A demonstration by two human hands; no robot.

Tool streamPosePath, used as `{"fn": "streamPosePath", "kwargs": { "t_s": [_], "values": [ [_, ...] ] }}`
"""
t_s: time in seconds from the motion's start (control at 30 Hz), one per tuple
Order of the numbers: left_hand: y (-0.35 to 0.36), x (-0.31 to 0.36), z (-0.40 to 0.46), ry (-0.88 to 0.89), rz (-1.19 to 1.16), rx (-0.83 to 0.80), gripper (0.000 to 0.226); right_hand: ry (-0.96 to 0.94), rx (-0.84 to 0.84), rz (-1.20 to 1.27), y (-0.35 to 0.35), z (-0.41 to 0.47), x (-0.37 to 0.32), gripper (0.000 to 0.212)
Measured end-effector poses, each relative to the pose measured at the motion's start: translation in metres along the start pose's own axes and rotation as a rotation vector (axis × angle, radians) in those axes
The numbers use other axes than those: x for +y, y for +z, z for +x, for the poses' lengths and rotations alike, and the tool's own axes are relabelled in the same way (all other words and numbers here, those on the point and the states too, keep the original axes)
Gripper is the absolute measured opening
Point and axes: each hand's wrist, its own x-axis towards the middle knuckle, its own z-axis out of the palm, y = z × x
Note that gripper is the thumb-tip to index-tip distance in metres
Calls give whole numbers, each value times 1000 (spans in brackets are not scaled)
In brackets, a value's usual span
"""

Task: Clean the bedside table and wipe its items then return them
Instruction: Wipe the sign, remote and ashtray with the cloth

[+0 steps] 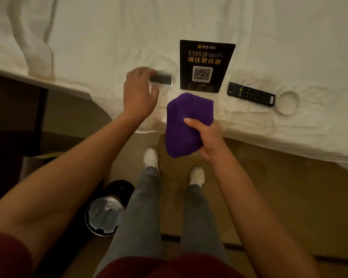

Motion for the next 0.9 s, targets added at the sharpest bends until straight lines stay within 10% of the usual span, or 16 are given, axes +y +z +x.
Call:
{"fn": "streamPosePath", "kwargs": {
  "t_s": [0.17,0.4,0.7,0.9],
  "values": [
    [19,-13,62,339,443,-247,63,15,46,50,11,6,8,51],
    [26,-16,82,524,576,-237,35,34,99,122,10,4,15,53],
    [-17,-12,51,474,242,-173,26,-12,77,40,16,-7,-3,37],
    [-60,9,6,142,-264,-171,28,-267,180,-155,34,-32,-31,45]
  ]
}}
